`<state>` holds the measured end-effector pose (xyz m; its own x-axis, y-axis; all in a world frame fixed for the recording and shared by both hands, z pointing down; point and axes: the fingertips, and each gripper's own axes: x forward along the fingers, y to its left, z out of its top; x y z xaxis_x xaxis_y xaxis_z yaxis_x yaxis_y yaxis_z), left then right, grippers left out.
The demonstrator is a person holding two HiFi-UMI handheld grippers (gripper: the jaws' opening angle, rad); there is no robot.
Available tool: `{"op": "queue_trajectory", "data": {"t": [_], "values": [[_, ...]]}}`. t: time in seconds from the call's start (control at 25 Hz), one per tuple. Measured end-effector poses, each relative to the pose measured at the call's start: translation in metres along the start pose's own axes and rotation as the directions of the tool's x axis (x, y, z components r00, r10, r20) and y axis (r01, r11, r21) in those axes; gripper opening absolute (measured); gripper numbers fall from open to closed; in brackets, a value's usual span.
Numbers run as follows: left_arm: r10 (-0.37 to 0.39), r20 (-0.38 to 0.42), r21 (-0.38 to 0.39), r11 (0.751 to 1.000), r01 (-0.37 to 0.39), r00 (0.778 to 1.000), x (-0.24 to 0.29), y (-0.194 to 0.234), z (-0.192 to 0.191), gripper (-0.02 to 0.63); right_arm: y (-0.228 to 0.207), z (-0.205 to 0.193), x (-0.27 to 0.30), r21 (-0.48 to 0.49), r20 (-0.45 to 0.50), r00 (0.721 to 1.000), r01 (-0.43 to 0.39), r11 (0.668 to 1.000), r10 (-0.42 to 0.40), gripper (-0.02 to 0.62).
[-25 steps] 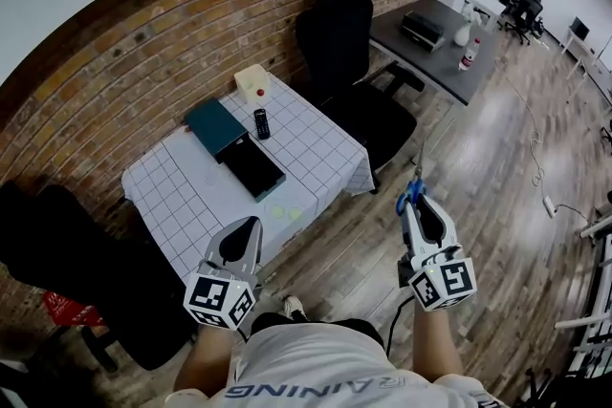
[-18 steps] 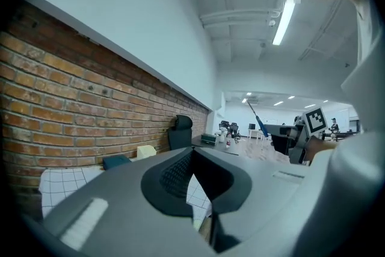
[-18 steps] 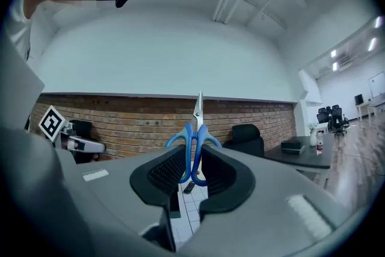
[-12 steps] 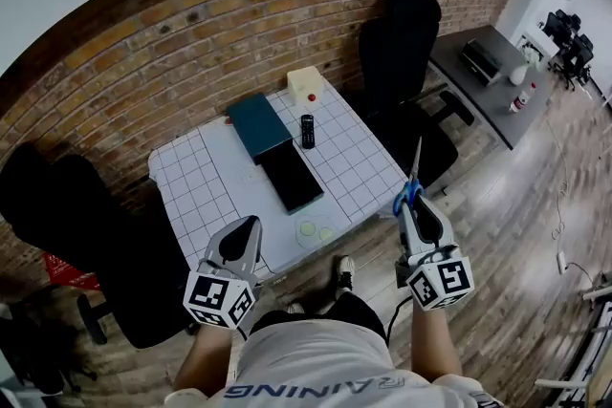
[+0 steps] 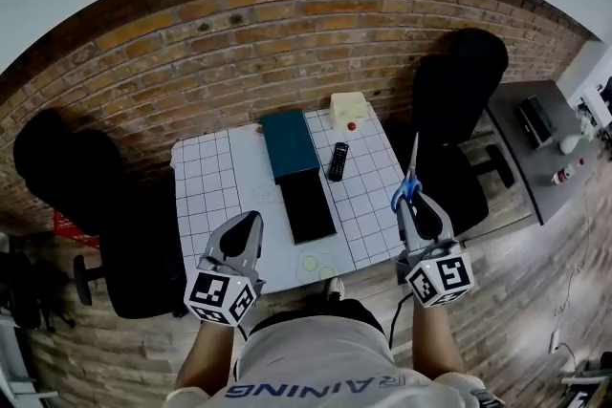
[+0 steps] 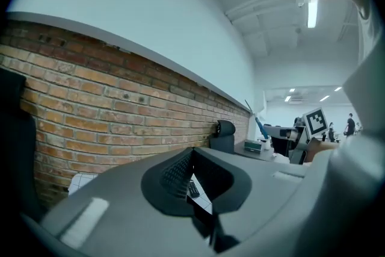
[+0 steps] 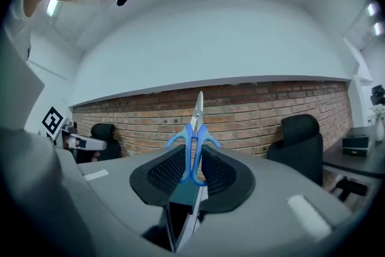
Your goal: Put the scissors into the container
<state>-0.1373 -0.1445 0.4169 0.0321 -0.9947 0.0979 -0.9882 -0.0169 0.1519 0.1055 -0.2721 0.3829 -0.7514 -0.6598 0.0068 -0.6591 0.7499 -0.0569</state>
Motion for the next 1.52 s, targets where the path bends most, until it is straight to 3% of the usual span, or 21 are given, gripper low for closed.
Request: {"op": "queue_trajectory", "data": {"t": [0.16,0.4,0.64,0.88,1.08,1.24,1.52], "values": [[0.11,-0.016,-0.017,0.994,-0.11,0.994,0.018,0.001,-0.002,0.002,-0.022,-0.009,0.041,0.016,-0.047,0.993,-0.106,0.994,0.106,0.101],[0.254,-0.081,-0.029,0.966,-0.257,0.964,0.022,0.006,-0.022,0.002,-0.038,-0.041,0.086,0.065,-0.108,0.966,-0.229,0.971,0.235,0.101],[0.297,-0.111,-0.052,0.951,-0.304,0.948,0.018,0.018,-0.038,0.002,-0.017,-0.069,0.113,0.091,-0.167,0.937,-0.297,0.951,0.308,0.101],[0.283,-0.126,-0.077,0.953,-0.294,0.951,0.008,0.045,-0.046,0.002,0.017,-0.083,0.13,0.085,-0.209,0.924,-0.31,0.947,0.321,0.101],[0.256,-0.144,-0.087,0.959,-0.27,0.956,0.001,0.063,-0.053,0.002,0.048,-0.118,0.137,0.088,-0.297,0.9,-0.307,0.948,0.319,0.101],[0.25,-0.164,-0.105,0.958,-0.269,0.954,-0.007,0.074,-0.063,0.002,0.068,-0.156,0.144,0.075,-0.404,0.856,-0.319,0.945,0.321,0.101],[0.258,-0.196,-0.133,0.949,-0.287,0.946,-0.024,0.085,-0.082,0.002,0.084,-0.242,0.152,0.053,-0.62,0.732,-0.319,0.946,0.282,0.101]]}}
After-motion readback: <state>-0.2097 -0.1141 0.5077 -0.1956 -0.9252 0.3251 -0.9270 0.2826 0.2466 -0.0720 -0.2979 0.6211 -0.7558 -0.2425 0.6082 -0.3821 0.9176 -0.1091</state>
